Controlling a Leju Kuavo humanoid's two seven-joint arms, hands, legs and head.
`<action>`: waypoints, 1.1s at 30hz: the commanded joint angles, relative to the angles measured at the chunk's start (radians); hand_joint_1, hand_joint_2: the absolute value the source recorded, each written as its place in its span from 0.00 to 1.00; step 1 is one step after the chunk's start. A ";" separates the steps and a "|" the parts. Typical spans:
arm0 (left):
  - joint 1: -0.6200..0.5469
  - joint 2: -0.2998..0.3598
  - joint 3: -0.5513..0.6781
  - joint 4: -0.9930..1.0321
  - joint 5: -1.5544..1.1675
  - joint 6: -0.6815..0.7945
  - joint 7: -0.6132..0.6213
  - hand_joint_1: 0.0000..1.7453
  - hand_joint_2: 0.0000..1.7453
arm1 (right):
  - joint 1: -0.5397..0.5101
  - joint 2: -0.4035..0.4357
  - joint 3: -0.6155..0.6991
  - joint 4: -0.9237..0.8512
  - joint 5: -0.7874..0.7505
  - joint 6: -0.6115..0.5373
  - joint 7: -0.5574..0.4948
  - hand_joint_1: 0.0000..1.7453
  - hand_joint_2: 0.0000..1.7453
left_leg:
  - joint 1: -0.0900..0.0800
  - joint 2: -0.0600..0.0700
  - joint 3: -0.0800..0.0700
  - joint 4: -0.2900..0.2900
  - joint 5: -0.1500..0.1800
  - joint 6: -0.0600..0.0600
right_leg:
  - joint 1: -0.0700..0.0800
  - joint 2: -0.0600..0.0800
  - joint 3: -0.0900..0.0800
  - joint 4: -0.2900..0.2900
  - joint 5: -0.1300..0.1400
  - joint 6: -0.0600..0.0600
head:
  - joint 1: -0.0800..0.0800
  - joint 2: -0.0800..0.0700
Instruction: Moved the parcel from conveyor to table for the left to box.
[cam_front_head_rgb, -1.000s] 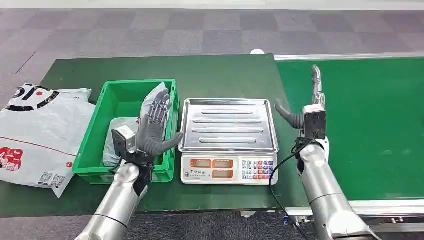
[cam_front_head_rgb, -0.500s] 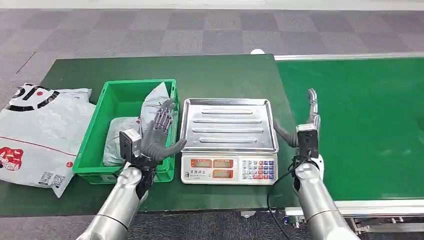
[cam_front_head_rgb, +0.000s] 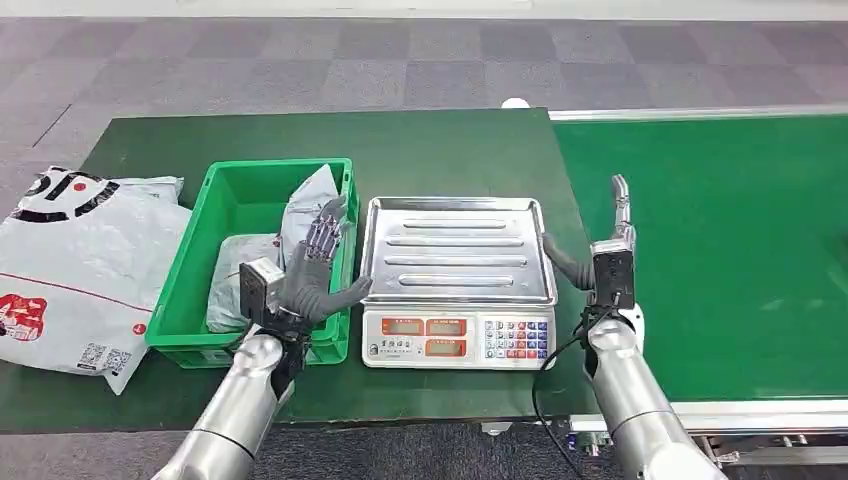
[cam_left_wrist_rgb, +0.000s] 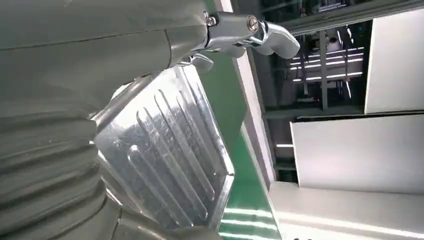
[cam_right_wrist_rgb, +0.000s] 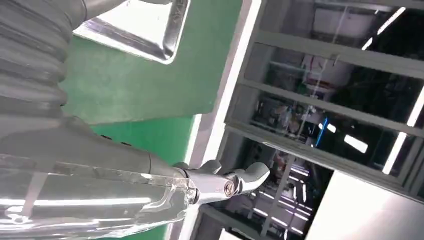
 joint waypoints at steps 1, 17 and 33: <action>-0.022 0.018 0.038 0.044 0.009 -0.004 0.004 0.00 1.00 | -0.058 0.000 0.063 0.131 -0.012 0.042 0.005 0.00 1.00 | 0.001 0.003 0.003 -0.002 -0.001 0.000 | 0.001 0.003 0.003 -0.002 0.000 -0.001 | 0.000 0.000; -0.022 0.018 0.038 0.044 0.009 -0.004 0.004 0.00 1.00 | -0.058 0.000 0.063 0.131 -0.012 0.042 0.005 0.00 1.00 | 0.001 0.003 0.005 -0.004 0.000 -0.001 | 0.002 0.003 0.005 -0.005 0.001 -0.002 | 0.000 0.000; -0.021 0.019 0.055 0.037 0.010 -0.016 0.004 0.00 1.00 | -0.065 0.007 0.160 0.114 0.037 0.052 0.005 0.00 1.00 | 0.001 0.004 0.004 -0.003 -0.001 -0.001 | 0.001 0.004 0.003 -0.003 0.001 -0.002 | 0.000 0.000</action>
